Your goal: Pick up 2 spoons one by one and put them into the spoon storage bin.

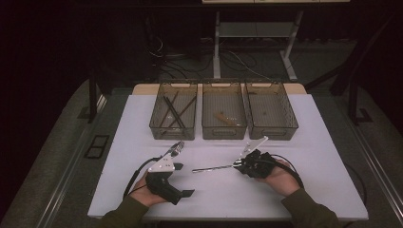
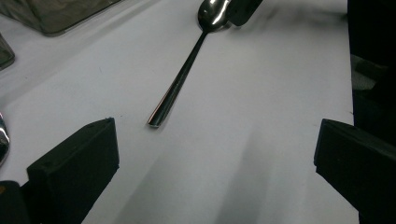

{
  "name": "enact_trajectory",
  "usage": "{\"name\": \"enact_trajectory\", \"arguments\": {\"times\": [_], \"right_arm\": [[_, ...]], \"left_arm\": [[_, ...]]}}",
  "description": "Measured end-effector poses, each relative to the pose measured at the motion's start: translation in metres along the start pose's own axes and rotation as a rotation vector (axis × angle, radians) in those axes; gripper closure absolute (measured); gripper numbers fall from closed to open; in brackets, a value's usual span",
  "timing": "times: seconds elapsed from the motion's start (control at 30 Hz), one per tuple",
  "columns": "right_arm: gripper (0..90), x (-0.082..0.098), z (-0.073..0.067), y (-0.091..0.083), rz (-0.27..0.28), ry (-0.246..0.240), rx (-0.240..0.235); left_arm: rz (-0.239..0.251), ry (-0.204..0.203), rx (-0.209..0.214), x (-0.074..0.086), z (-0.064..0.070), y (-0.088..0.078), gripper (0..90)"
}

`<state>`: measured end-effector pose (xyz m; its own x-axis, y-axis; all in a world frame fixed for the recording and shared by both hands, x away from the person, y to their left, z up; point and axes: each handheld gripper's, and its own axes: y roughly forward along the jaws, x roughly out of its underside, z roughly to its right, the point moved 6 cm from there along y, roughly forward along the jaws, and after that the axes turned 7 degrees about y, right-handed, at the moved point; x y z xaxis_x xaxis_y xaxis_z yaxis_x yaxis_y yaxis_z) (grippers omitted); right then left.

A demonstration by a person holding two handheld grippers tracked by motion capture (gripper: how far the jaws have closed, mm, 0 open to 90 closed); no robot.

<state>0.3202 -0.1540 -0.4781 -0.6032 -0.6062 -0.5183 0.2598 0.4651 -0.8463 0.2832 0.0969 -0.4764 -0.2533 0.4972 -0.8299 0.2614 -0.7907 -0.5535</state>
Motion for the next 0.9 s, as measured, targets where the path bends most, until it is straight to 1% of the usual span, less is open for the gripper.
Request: {"name": "enact_trajectory", "arguments": {"times": [0.07, 0.1, 0.13, 0.2, 0.23, 0.27, 0.3, 0.33, 0.43, 0.53, 0.6, 0.73, 0.87, 0.9], "right_arm": [[90.0, -0.001, -0.001, -0.006, 0.024, 0.004, -0.019], [88.6, -0.003, -0.001, -0.01, 0.044, 0.011, -0.034], [85.2, -0.004, -0.001, -0.015, 0.07, 0.018, -0.052], [80.3, -0.008, 0.0, -0.024, 0.115, 0.02, -0.068], [77.2, -0.01, 0.002, -0.028, 0.13, 0.024, -0.073], [72.2, -0.011, 0.004, -0.031, 0.148, 0.032, -0.069], [66.5, -0.013, 0.007, -0.032, 0.17, 0.047, -0.057], [63.5, -0.014, 0.011, -0.033, 0.183, 0.062, -0.044], [52.6, -0.014, 0.02, -0.03, 0.18, 0.102, -0.026], [46.9, -0.013, 0.027, -0.02, 0.171, 0.123, -0.019], [46.3, -0.011, 0.03, -0.013, 0.164, 0.13, -0.032], [46.1, -0.01, 0.032, -0.001, 0.152, 0.123, -0.052], [47.2, -0.008, 0.032, 0.005, 0.129, 0.114, -0.036], [47.9, -0.007, 0.032, 0.006, 0.128, 0.112, -0.039]], "left_arm": [[-0.005, 0.006, 0.002, 0.0, 0.0, 0.0, 0.0], [0.001, -0.001, 0.0, 0.0, 0.0, 0.0, 0.0], [0.0, 0.005, 0.0, 0.0, 0.0, 0.0, 0.0], [-0.001, 0.007, 0.0, 0.0, 0.0, 0.0, 0.0], [-0.001, 0.006, 0.0, 0.0, 0.0, 0.0, 0.0], [-0.004, 0.01, 0.001, 0.0, -0.001, 0.0, 0.0], [-0.001, 0.006, 0.0, 0.0, 0.0, 0.0, 0.0], [0.0, 0.006, 0.0, 0.0, 0.0, 0.0, 0.0], [-0.001, 0.001, 0.001, 0.0, 0.0, 0.0, 0.0], [-0.001, 0.0, 0.002, 0.0, 0.0, 0.0, 0.0], [-0.001, 0.001, 0.002, 0.0, 0.0, 0.0, 0.0], [0.0, 0.001, 0.002, 0.0, 0.0, 0.0, 0.0], [-0.001, 0.002, 0.003, 0.0, 0.0, 0.0, 0.0], [-0.001, 0.002, 0.002, 0.0, 0.0, 0.0, 0.0]]}}
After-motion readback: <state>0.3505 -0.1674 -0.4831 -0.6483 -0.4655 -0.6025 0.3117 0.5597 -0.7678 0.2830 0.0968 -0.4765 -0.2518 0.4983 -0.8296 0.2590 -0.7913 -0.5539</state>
